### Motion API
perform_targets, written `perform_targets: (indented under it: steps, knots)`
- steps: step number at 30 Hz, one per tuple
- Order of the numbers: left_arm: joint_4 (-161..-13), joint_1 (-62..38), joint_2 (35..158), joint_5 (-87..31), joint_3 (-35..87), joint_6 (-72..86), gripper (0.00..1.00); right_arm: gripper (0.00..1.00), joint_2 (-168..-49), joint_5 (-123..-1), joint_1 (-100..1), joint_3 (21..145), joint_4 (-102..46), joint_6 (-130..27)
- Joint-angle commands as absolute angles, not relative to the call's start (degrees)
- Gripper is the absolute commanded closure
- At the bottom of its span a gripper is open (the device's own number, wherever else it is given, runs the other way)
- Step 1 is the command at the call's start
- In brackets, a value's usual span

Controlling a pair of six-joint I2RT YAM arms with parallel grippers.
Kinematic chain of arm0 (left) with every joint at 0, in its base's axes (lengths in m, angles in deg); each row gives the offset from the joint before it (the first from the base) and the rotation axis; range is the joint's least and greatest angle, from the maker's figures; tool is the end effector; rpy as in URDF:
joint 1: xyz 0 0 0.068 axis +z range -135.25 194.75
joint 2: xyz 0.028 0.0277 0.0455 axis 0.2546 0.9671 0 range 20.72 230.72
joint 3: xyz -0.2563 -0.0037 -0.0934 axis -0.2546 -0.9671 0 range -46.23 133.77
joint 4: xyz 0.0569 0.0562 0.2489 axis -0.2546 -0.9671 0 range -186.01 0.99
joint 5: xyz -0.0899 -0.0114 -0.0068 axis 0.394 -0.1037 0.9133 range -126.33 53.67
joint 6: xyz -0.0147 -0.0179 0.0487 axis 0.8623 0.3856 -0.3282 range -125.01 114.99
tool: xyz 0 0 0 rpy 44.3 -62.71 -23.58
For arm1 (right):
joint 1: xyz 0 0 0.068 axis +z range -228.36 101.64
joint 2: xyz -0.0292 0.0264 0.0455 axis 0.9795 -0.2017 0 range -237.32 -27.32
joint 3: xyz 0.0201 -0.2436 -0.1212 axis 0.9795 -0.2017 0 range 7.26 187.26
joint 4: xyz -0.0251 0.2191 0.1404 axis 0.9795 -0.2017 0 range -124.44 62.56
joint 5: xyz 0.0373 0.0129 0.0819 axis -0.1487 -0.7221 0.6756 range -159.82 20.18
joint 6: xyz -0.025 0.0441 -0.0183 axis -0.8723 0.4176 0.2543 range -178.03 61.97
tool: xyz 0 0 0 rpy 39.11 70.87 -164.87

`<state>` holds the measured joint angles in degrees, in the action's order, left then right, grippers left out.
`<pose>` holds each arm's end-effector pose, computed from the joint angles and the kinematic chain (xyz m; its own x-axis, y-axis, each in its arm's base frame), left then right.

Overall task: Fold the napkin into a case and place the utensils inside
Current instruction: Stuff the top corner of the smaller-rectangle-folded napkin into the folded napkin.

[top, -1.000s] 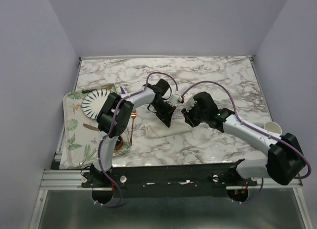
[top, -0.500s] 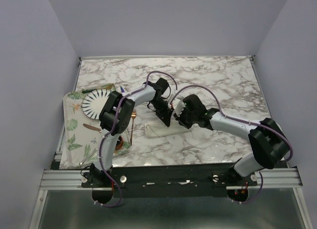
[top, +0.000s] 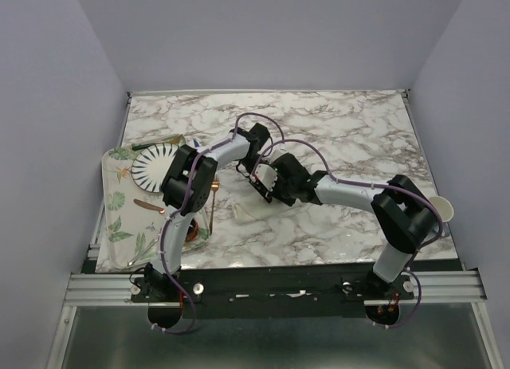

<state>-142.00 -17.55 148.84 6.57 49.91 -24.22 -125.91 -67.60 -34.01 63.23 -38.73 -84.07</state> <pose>0.3516 -0.2509 0.1427 -0.6498 0.6959 -0.3059 0.6943 0.3794 -0.6116 0.2456 0.2420 0.1643 -0.2053 -0.8143 -0.5429 -0.8960 0.3796 -0.2305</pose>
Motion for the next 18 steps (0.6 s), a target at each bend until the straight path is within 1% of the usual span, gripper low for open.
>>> perform_targets:
  steps: [1,3,4,7,10,13,15,16,17,18]
  knots:
    - [-138.85,-12.43,150.90,0.22,48.17,-25.15,0.71,0.86,-128.31,-71.06,-33.89,65.10,-44.40,-83.70]
    - [-136.39,-10.40,149.66,4.86,48.25,-21.38,0.68,0.87,-128.57,-70.88,-33.81,65.01,-45.28,-82.65]
    - [-135.69,-8.65,148.44,6.46,48.43,-19.97,0.65,0.88,-128.75,-70.61,-33.89,65.10,-46.33,-82.12]
    - [-131.47,-6.35,145.72,9.89,48.69,-14.61,0.59,0.89,-129.54,-70.26,-33.80,65.62,-47.82,-80.97]
    - [-126.55,-3.19,142.73,12.44,47.65,-7.85,0.57,0.91,-130.24,-70.44,-33.81,66.24,-48.44,-79.39]
    - [-121.98,-0.55,138.61,12.54,43.96,-2.06,0.57,0.91,-130.68,-70.09,-33.89,66.94,-49.50,-76.93]
    - [-117.77,1.11,135.52,13.59,38.08,1.12,0.58,0.91,-130.94,-68.61,-33.89,67.38,-49.85,-75.09]
    - [-115.23,1.65,131.07,13.94,35.19,5.92,0.59,0.91,-130.86,-67.81,-33.98,67.56,-50.20,-74.47]
    - [-107.46,2.35,128.50,14.82,27.68,10.24,0.60,0.91,-130.86,-67.54,-33.89,67.82,-50.47,-73.86]
    - [-102.25,3.57,125.78,15.00,23.25,14.80,0.60,0.91,-130.77,-66.93,-33.98,68.00,-50.64,-72.63]
